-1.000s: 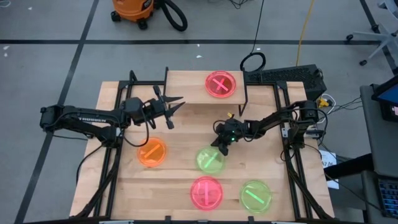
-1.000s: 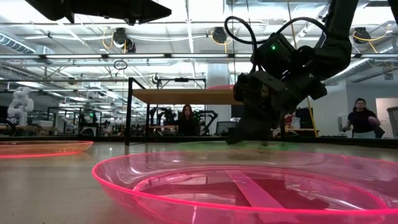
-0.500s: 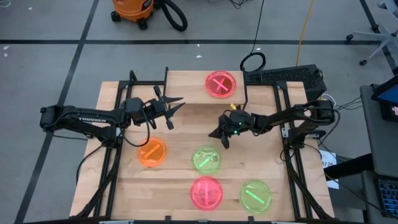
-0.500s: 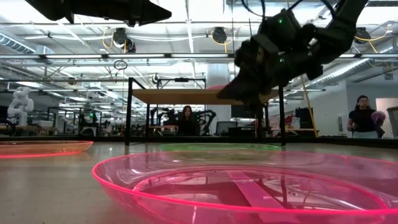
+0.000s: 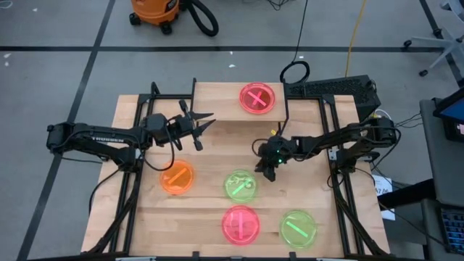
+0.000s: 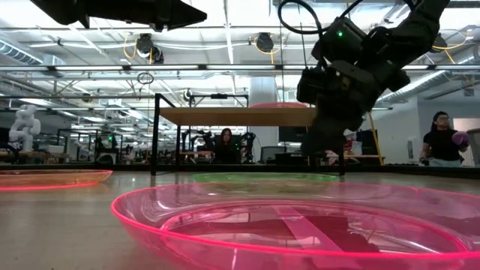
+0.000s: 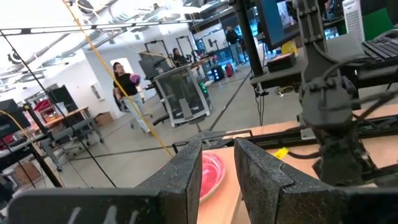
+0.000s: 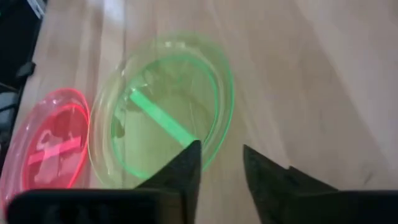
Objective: Place and stack plates onto a shelf
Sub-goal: Put the green plate on the shelf
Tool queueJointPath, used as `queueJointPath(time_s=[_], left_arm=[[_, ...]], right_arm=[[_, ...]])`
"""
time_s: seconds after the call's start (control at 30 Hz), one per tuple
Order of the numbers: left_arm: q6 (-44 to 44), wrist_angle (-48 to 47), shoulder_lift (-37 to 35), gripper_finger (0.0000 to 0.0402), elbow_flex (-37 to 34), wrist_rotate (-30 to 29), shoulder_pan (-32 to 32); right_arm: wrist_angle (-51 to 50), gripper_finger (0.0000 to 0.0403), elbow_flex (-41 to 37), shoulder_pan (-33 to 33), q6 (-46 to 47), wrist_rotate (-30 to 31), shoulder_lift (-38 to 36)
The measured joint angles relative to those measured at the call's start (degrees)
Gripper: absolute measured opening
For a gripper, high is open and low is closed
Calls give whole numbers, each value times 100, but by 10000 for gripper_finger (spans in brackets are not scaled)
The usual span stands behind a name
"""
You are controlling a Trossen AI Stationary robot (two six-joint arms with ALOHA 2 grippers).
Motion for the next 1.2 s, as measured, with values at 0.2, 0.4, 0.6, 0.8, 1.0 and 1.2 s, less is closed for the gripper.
queueJointPath(time_s=[0.2, 0.4, 0.6, 0.8, 1.0, 1.2], left_arm=[[-21, 7, 0, 102, 0, 0, 0], [-39, -1, 0, 102, 0, 0, 0], [-42, -4, 0, 102, 0, 0, 0], [-68, -7, 0, 102, 1, 0, 0], [-122, -13, 0, 102, 1, 0, 0], [-123, -24, 2, 102, 2, 0, 0]], right_arm=[[48, 174, 0, 169, 319, 7, 46], [-2, 184, -2, 282, 525, 193, 46], [58, 171, -46, 311, 560, 513, 62], [609, 170, -251, 336, 817, 472, 438], [1409, 169, -251, 390, 942, 60, 994], [1797, 169, -236, 390, 957, -99, 1366]])
